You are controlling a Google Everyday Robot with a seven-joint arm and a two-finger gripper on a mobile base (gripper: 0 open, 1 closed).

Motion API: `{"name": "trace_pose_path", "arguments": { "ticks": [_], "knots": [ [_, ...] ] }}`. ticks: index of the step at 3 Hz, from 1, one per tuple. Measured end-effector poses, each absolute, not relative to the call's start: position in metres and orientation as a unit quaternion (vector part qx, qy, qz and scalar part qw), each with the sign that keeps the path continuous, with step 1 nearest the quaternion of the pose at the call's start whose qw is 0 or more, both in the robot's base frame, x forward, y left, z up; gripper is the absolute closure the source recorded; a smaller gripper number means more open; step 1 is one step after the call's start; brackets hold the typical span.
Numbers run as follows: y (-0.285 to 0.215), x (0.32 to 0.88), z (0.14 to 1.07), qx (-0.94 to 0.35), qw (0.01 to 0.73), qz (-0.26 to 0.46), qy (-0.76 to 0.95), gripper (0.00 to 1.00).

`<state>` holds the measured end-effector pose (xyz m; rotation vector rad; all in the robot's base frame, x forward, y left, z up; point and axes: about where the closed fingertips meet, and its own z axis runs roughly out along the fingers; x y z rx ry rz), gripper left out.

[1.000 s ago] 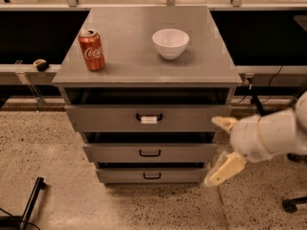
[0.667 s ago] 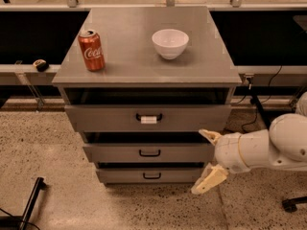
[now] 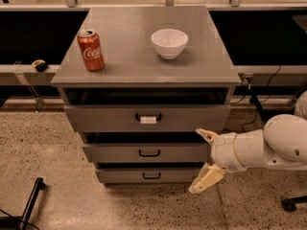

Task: Open middle drawer

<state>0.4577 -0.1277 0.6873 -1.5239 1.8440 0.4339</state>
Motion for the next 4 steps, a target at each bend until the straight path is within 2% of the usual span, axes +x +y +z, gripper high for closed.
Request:
{"name": "trace_pose_path", "arguments": {
  "ticks": [1, 2, 4],
  "knots": [
    [-0.108, 0.461, 0.633, -0.622, 0.325, 0.152, 0.696, 0.0],
    [-0.093, 0.477, 0.588, -0.654, 0.335, 0.131, 0.665, 0.0],
    [-0.092, 0.475, 0.582, -0.667, 0.336, 0.13, 0.653, 0.0]
  ]
}}
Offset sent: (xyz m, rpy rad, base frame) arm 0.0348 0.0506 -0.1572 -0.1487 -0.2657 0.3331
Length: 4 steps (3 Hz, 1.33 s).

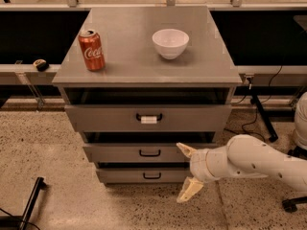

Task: Open middle drawer

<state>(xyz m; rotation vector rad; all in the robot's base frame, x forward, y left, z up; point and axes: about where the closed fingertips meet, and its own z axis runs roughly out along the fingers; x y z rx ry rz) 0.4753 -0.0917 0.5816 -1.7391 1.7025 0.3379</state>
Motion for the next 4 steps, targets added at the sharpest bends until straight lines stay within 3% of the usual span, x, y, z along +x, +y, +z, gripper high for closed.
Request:
{"name": "trace_pose_path", "arguments": {
  "ticks": [2, 4],
  "knots": [
    [-0.118, 0.536, 0.515, -0.692, 0.298, 0.113, 0.648, 0.0],
    [-0.131, 0.572, 0.48, -0.69, 0.312, 0.129, 0.64, 0.0]
  ]
}}
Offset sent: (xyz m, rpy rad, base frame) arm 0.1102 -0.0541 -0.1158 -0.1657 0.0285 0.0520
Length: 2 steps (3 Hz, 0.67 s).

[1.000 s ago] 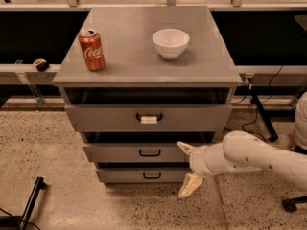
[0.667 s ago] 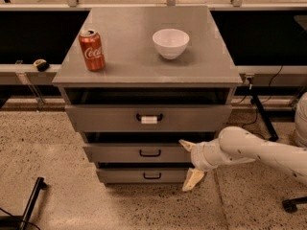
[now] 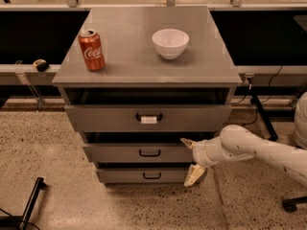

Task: Open middle drawer

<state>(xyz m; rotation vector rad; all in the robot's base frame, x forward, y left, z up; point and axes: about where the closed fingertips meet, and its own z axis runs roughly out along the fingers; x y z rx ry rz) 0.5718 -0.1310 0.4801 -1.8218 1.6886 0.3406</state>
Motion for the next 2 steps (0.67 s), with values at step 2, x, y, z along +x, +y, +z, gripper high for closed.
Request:
{"name": "trace_pose_path", "arguments": {
  "ticks": [2],
  "knots": [
    [-0.146, 0.594, 0.459, -0.696, 0.268, 0.114, 0.656, 0.0]
  ]
}}
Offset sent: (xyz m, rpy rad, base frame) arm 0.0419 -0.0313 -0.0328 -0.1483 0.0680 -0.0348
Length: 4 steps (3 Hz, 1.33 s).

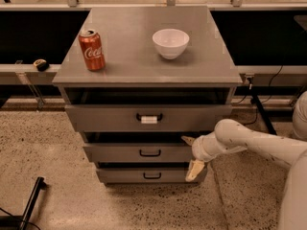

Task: Open middle drawer

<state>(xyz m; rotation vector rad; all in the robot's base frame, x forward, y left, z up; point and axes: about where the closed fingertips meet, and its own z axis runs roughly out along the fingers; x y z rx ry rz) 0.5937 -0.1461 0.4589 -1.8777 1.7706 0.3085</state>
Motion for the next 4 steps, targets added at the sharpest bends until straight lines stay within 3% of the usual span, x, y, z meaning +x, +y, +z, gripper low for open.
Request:
{"name": "trace_pose_path", "arguments": {
  "ticks": [2, 4],
  "knots": [
    [-0.161, 0.609, 0.443, -0.684, 0.251, 0.099, 0.678, 0.16],
    [-0.159, 0.614, 0.439, -0.683, 0.247, 0.091, 0.681, 0.2]
  ]
}}
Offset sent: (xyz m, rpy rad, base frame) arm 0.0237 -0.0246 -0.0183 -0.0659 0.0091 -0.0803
